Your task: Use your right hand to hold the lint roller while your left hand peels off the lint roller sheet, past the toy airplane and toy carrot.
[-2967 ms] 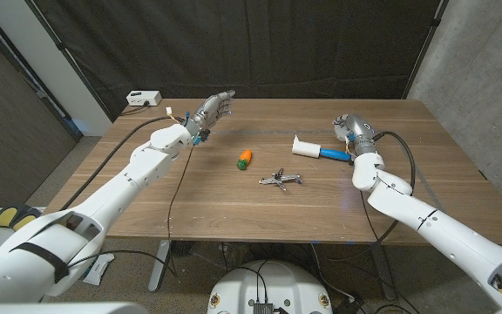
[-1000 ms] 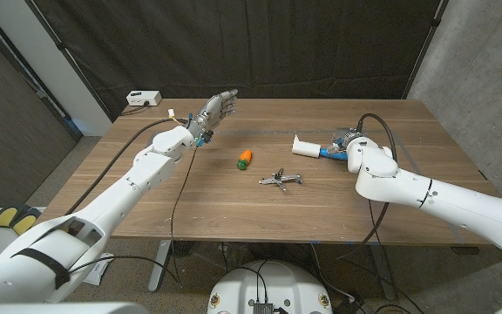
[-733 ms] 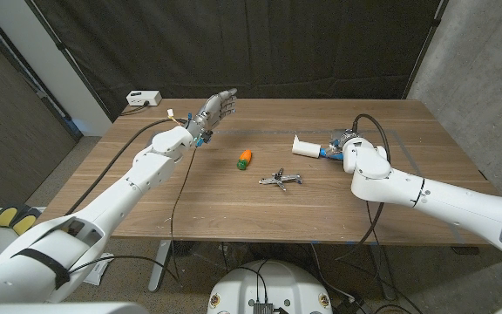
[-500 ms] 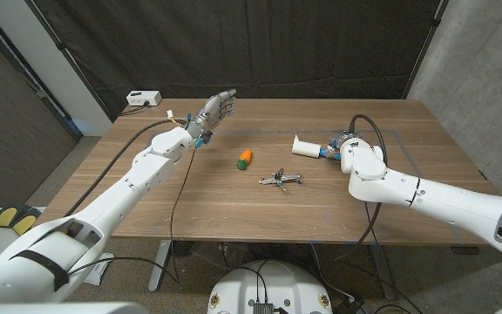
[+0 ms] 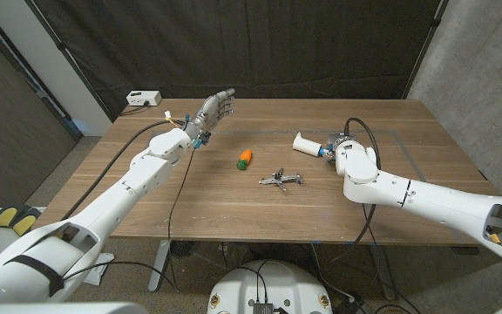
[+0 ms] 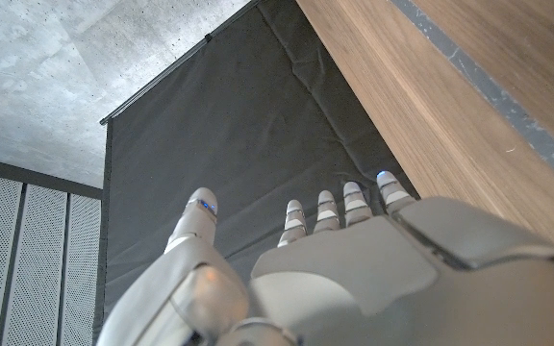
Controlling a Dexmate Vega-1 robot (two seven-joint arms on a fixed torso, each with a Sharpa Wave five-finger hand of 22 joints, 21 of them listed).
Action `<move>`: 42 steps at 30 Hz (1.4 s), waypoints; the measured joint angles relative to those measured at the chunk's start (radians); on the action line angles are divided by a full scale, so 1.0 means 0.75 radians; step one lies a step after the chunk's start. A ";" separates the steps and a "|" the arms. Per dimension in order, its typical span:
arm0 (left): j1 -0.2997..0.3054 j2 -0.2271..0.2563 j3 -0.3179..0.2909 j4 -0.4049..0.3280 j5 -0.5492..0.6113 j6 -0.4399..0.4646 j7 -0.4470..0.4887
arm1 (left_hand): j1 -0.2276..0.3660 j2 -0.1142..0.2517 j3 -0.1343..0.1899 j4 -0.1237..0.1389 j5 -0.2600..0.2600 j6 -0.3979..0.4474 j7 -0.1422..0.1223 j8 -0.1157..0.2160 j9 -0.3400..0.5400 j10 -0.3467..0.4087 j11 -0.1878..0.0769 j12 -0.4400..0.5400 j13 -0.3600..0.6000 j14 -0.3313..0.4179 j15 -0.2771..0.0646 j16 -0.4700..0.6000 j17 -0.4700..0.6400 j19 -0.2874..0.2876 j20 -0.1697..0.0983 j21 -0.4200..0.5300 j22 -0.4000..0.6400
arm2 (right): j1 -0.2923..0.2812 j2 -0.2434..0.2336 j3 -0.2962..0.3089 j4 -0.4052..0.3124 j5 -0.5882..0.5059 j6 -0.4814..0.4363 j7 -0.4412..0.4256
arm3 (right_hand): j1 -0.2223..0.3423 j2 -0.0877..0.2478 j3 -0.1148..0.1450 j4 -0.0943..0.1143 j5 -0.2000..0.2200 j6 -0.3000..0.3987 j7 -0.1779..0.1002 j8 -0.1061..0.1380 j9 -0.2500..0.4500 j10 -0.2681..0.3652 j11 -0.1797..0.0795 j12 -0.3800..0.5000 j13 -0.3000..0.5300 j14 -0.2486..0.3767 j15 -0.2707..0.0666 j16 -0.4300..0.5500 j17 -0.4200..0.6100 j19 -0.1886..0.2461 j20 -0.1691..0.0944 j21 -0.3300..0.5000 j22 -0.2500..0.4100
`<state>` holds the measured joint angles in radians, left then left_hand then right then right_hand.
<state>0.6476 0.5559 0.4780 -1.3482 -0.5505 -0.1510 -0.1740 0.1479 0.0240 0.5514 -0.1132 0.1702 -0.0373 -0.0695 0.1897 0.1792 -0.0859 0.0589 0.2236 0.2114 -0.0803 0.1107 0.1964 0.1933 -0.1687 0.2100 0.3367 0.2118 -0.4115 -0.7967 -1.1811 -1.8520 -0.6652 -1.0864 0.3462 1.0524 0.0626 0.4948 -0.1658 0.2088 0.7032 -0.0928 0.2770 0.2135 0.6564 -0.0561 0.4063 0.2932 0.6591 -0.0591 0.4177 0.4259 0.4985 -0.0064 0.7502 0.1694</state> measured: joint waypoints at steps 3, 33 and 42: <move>0.005 0.005 -0.002 -0.007 -0.003 0.001 0.002 | 0.000 0.000 0.000 0.000 0.000 0.000 0.000 0.000 0.000 0.000 0.000 0.000 0.000 0.000 0.000 0.000 0.000 0.000 0.000 0.000 0.000 | -0.009 0.007 0.001 0.013 -0.014 0.008 -0.012 | 0.033 0.008 -0.038 0.000 -0.008 0.067 0.021 0.052 0.000 0.132 -0.008 0.065 0.026 0.099 -0.007 0.078 0.064 0.035 -0.035 0.008 0.005; 0.015 0.020 -0.005 -0.052 -0.003 0.030 0.014 | -0.024 0.011 -0.005 0.005 0.000 0.000 0.000 0.000 0.000 0.005 0.005 0.000 0.000 0.003 0.003 0.000 0.000 0.007 0.007 0.000 0.007 | -0.448 0.090 0.452 0.125 0.132 0.473 -0.717 | 0.037 0.011 -0.181 0.111 0.052 0.250 0.147 0.075 0.012 0.405 0.029 0.291 0.080 0.539 -0.112 0.180 0.210 0.208 -0.078 0.225 0.050; 0.003 0.022 0.007 -0.059 0.007 0.047 0.013 | -0.024 0.011 -0.005 0.005 0.000 -0.005 -0.005 0.000 0.000 0.005 0.005 0.000 0.000 0.003 0.003 0.000 0.000 0.007 0.007 0.000 0.007 | -0.588 0.181 0.614 0.219 0.220 0.729 -1.123 | 0.036 0.011 -0.181 0.097 0.062 0.262 0.158 0.077 0.005 0.488 -0.011 0.277 0.051 0.634 -0.206 0.176 0.204 0.230 -0.073 0.261 0.059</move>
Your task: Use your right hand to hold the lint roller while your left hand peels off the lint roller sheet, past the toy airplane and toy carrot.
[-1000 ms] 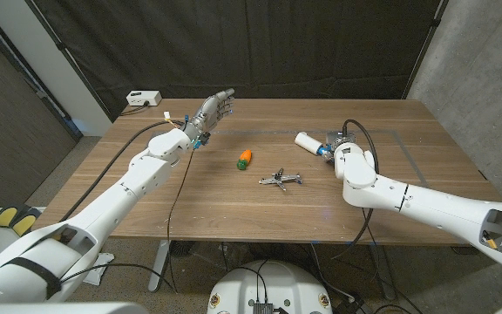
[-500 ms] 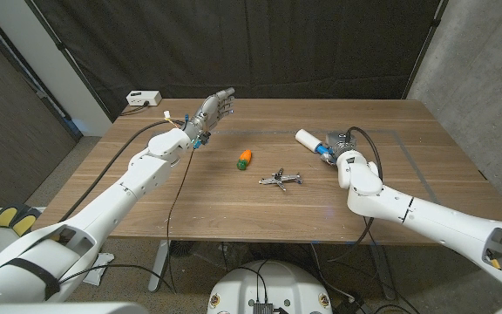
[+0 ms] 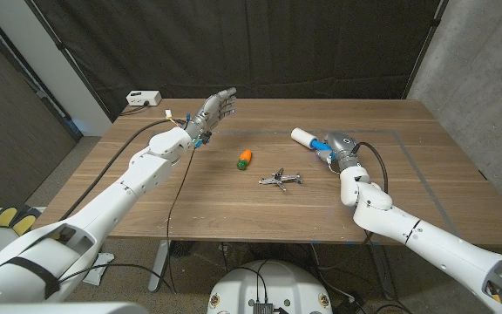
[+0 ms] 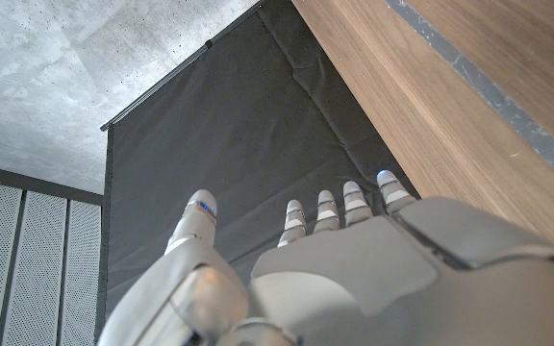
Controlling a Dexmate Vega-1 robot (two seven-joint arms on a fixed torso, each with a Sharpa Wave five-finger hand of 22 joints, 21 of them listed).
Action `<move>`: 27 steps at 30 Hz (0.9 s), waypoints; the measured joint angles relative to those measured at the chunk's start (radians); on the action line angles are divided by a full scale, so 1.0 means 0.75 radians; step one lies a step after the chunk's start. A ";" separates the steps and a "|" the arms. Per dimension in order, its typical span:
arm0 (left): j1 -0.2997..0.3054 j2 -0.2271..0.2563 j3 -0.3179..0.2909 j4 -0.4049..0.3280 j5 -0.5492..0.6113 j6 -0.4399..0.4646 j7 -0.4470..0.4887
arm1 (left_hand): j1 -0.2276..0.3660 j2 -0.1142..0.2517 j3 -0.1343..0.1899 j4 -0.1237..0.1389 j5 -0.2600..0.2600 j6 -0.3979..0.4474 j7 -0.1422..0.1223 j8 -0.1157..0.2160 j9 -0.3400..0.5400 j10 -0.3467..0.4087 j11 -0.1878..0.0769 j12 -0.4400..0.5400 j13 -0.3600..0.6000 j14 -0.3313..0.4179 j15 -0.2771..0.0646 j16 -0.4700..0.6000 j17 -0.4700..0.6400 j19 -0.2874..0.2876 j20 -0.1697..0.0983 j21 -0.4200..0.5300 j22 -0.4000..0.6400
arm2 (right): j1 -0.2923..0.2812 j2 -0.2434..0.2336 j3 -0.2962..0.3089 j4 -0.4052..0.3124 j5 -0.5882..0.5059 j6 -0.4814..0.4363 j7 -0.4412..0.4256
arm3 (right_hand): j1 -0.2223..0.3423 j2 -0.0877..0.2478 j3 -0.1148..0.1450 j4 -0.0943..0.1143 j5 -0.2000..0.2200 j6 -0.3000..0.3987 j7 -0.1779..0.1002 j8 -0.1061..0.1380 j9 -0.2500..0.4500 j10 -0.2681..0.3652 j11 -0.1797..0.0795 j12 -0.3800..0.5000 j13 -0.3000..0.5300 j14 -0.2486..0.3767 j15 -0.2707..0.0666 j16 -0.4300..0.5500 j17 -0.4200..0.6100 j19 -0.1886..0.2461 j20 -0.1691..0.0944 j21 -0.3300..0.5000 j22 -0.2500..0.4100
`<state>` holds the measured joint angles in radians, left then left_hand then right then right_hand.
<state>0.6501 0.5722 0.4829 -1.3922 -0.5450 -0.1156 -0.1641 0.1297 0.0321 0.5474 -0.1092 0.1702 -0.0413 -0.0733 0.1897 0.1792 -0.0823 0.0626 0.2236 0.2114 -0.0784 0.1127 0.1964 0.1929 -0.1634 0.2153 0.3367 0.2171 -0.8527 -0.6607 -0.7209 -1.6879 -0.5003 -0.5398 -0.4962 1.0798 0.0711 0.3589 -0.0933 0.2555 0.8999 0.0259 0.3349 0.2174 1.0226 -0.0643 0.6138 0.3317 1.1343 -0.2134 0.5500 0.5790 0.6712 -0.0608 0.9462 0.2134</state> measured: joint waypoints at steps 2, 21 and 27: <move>-0.002 0.000 0.001 -0.001 0.001 0.002 -0.001 | 0.000 0.000 0.000 0.000 0.000 0.000 0.000 0.000 0.000 0.000 0.000 0.000 0.000 0.000 0.000 0.000 -0.002 0.000 0.000 0.000 0.000 | -0.022 0.019 0.034 0.021 0.031 0.065 -0.108 | 0.000 0.000 0.000 -0.003 0.005 0.000 0.000 0.000 -0.001 0.005 0.003 -0.005 -0.007 0.004 -0.004 -0.003 0.000 0.000 0.000 0.009 0.004; -0.011 0.001 0.009 -0.014 0.010 0.018 0.000 | 0.011 0.011 0.000 0.000 0.000 0.000 0.000 0.000 0.000 0.000 0.000 0.000 0.000 0.010 0.000 0.000 -0.003 0.007 -0.007 0.000 0.000 | -0.132 0.105 0.229 0.169 0.270 0.514 -0.448 | -0.001 0.001 -0.031 0.028 0.010 0.004 -0.004 -0.022 0.035 0.100 0.007 -0.004 0.020 0.100 0.001 -0.009 0.021 -0.001 0.000 0.103 0.032; -0.012 0.002 0.011 -0.024 0.014 0.022 0.003 | 0.011 0.011 0.006 -0.006 0.000 0.000 0.000 0.000 0.000 0.000 0.000 0.000 0.000 0.010 0.000 0.000 -0.003 0.007 -0.007 0.000 0.000 | -0.139 0.137 0.270 0.266 0.366 0.784 -0.495 | -0.001 0.001 -0.090 0.088 0.003 0.006 -0.005 -0.016 0.133 0.191 0.023 0.137 0.158 0.170 0.011 0.099 0.202 -0.055 0.001 0.207 0.057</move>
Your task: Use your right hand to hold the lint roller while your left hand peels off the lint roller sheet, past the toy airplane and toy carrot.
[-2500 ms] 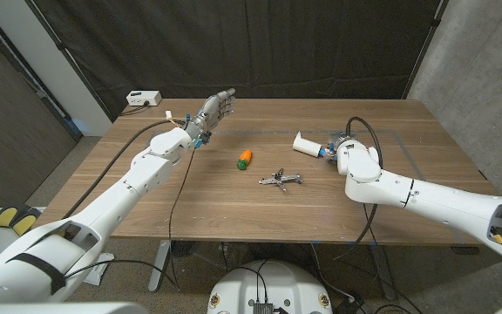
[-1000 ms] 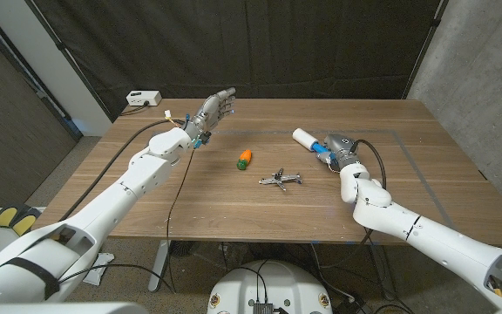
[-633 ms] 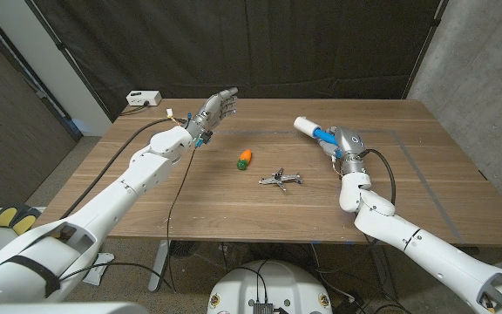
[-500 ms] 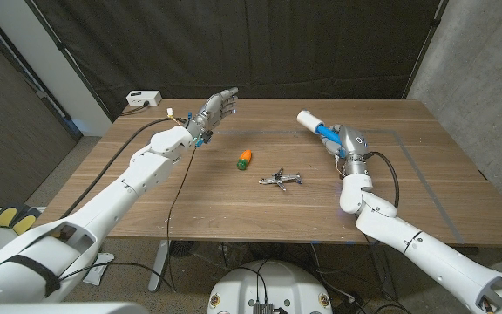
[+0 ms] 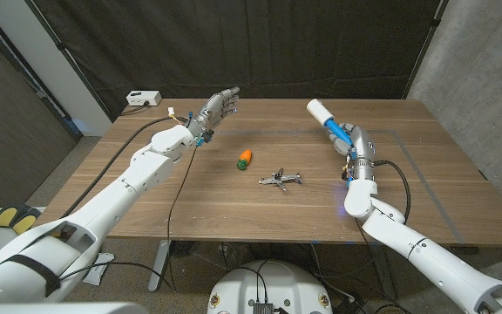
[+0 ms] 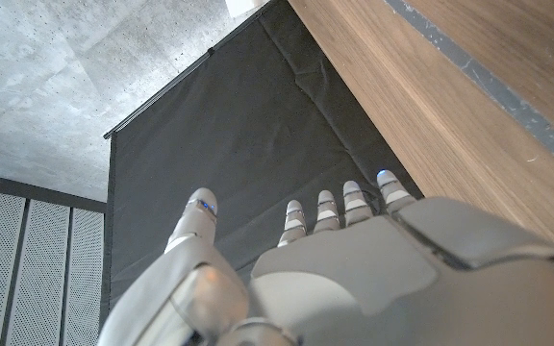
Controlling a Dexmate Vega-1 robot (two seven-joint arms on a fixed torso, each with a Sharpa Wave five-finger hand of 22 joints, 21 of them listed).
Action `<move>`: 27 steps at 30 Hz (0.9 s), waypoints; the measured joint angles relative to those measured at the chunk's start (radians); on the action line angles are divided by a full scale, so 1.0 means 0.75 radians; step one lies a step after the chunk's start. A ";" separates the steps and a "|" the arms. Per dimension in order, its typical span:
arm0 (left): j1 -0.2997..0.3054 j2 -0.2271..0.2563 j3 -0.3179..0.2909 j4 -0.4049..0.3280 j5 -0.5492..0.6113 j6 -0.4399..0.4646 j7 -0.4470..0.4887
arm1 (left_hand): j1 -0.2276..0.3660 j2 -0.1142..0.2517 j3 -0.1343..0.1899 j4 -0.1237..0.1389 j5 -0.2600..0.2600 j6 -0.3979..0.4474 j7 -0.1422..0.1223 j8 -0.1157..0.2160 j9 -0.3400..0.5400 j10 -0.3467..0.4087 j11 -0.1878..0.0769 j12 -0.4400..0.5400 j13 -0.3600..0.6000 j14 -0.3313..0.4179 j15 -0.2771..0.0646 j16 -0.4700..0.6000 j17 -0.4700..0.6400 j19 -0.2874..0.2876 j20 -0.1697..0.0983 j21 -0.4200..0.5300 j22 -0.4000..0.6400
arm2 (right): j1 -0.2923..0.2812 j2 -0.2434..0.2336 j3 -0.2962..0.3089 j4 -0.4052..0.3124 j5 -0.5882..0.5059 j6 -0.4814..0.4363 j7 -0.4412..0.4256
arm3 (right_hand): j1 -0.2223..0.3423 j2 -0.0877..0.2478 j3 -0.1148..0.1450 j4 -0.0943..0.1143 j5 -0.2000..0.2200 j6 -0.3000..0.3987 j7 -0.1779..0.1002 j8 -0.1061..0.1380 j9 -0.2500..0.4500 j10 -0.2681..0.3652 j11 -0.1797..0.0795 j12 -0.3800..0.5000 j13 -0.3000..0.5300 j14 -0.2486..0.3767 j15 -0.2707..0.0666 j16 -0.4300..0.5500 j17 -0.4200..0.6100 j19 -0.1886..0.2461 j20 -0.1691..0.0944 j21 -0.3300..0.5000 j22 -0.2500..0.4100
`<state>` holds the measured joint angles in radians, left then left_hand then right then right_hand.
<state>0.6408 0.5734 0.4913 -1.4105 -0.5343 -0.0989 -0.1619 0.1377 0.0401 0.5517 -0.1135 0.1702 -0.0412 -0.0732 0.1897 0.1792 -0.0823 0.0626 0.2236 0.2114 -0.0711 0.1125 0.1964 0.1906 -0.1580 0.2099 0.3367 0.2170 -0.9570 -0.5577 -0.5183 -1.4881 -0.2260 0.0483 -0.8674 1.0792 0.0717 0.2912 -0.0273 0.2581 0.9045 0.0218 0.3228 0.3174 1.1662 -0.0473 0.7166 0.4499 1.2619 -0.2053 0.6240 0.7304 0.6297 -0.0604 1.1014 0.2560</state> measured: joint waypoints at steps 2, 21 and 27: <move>0.000 0.000 0.001 -0.002 0.001 0.001 0.001 | 0.000 0.000 0.000 0.000 0.000 0.000 0.000 0.000 0.000 0.000 0.000 0.000 0.000 0.000 0.000 0.000 0.000 0.000 0.000 0.000 0.000 | 0.000 0.010 0.011 0.029 0.026 0.088 -0.006 | 0.000 0.000 -0.011 0.012 0.000 0.000 0.000 0.025 0.077 0.003 -0.002 0.087 0.130 0.005 0.002 0.095 0.165 -0.022 0.004 0.058 0.013; -0.031 -0.005 0.018 -0.006 0.016 0.029 -0.002 | 0.005 0.005 0.000 0.000 0.000 -0.006 -0.006 0.000 0.000 0.000 0.000 0.000 0.000 0.000 0.000 0.000 0.000 0.000 0.000 0.000 0.000 | 0.029 0.070 0.095 0.258 0.334 0.567 0.258 | -0.452 0.079 0.055 0.048 0.051 -0.041 0.040 0.570 0.728 0.081 -0.004 0.862 1.050 -0.009 0.005 1.071 0.686 0.336 -0.065 0.363 0.021; -0.062 -0.019 0.035 0.021 0.034 0.035 -0.014 | 0.023 0.023 0.010 -0.010 0.001 -0.006 -0.006 0.000 0.000 0.006 -0.006 0.002 0.000 0.010 -0.010 0.000 0.000 0.011 0.001 0.005 0.000 | 0.040 0.076 0.122 0.307 0.542 0.684 0.471 | -0.452 0.079 0.107 -0.004 0.039 -0.040 0.040 0.592 0.713 0.096 -0.003 0.883 1.045 0.015 0.014 1.162 0.680 0.429 -0.098 0.411 -0.007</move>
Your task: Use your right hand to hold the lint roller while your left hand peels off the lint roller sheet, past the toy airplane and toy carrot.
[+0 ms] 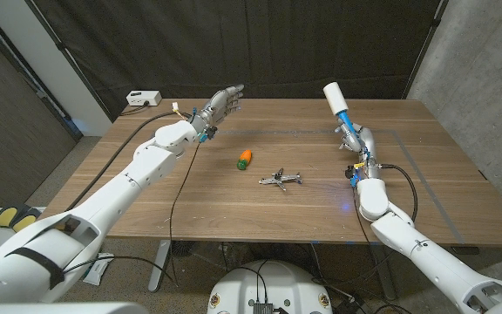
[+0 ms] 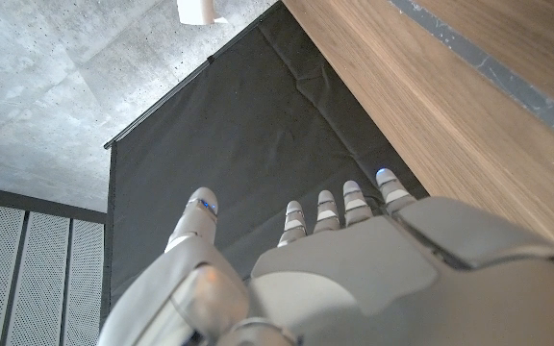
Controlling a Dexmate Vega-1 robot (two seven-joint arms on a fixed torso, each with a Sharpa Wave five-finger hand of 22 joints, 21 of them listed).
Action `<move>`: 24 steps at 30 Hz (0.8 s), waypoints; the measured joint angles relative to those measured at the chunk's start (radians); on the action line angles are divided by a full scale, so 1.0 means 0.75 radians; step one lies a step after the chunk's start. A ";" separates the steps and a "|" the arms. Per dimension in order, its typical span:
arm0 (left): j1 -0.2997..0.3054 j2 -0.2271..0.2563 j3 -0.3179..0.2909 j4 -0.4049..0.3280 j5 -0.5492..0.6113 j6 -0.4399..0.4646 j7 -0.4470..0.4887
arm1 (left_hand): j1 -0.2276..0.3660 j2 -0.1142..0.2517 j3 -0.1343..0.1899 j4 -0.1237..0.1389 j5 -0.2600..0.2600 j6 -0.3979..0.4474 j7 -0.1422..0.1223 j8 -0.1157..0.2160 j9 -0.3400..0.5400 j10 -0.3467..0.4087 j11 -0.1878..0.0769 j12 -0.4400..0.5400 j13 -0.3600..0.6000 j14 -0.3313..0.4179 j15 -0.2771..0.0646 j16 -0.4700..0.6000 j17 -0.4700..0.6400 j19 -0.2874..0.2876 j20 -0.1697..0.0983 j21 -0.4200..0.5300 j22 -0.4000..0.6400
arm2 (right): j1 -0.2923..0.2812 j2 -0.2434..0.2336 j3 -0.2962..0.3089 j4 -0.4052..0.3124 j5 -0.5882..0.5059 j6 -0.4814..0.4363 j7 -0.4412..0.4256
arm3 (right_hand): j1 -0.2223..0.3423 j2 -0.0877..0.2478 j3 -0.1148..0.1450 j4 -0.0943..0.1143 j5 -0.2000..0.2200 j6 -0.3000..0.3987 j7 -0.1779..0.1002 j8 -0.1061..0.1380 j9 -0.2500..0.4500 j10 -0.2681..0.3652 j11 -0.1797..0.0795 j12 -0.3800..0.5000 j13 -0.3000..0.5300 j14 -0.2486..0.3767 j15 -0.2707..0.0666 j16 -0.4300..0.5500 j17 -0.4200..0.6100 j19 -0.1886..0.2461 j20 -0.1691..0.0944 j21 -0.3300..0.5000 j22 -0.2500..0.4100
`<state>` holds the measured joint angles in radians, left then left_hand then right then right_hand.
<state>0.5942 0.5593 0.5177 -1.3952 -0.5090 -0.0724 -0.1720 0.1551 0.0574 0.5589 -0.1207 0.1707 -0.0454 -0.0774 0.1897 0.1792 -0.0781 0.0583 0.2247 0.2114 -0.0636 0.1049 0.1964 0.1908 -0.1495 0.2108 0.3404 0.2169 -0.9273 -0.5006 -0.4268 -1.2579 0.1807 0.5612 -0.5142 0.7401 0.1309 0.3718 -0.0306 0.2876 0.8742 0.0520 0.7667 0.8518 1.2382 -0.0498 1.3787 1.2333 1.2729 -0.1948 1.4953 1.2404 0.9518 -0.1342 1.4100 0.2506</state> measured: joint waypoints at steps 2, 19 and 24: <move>-0.009 -0.004 0.005 0.007 0.006 0.001 -0.002 | 0.010 0.010 0.007 -0.007 0.005 0.000 0.000 0.000 0.000 0.012 -0.012 0.010 0.000 0.004 -0.004 0.002 -0.003 0.002 -0.002 0.000 0.000 | 0.003 0.002 0.005 0.010 0.060 0.023 0.060 | 0.000 0.000 0.006 -0.006 -0.009 0.000 0.000 0.008 -0.005 0.000 0.000 0.000 0.000 0.000 0.000 0.016 0.000 0.000 0.000 0.009 0.000; -0.163 -0.060 0.073 0.153 0.139 -0.087 -0.045 | 0.395 0.001 0.061 -0.082 0.010 0.438 -0.016 0.114 0.007 0.450 -0.135 0.165 0.044 0.400 -0.176 0.134 0.046 0.252 -0.033 0.119 0.025 | 0.137 0.043 0.105 0.232 0.848 -0.065 0.873 | 0.000 0.000 0.058 -0.058 -0.050 0.017 0.001 0.028 -0.028 0.014 -0.001 0.007 0.001 0.011 -0.002 0.075 0.000 0.000 0.000 0.034 -0.028; -0.221 -0.075 0.093 0.202 0.166 -0.095 -0.083 | 0.443 -0.047 0.034 -0.087 0.010 0.436 -0.046 0.114 0.007 0.441 -0.143 0.165 0.064 0.380 -0.164 0.134 0.064 0.217 -0.029 0.119 0.030 | 0.179 0.059 0.132 0.292 0.978 -0.123 1.089 | 0.000 0.000 0.062 -0.062 -0.060 0.018 0.000 0.034 -0.031 0.014 -0.001 0.007 0.001 0.011 -0.002 0.075 0.000 0.000 0.000 0.034 -0.037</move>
<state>0.4289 0.5029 0.5872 -1.2436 -0.3848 -0.1437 -0.2340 0.4871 0.0223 0.5846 -0.1859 0.1782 0.2819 -0.1116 0.2749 0.1846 0.2529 -0.0487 0.3483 0.2595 0.2213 -0.0184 0.2971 0.2385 0.0132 0.1887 0.4295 0.2397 -0.7933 -0.4561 -0.3277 -1.0389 0.9145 0.4686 0.3027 0.7401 0.1309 0.4185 -0.0772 0.2426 0.8880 0.0520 0.7920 0.8288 1.2485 -0.0503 1.3841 1.2341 1.2810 -0.1964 1.5514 1.2405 0.9515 -0.1340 1.4356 0.2229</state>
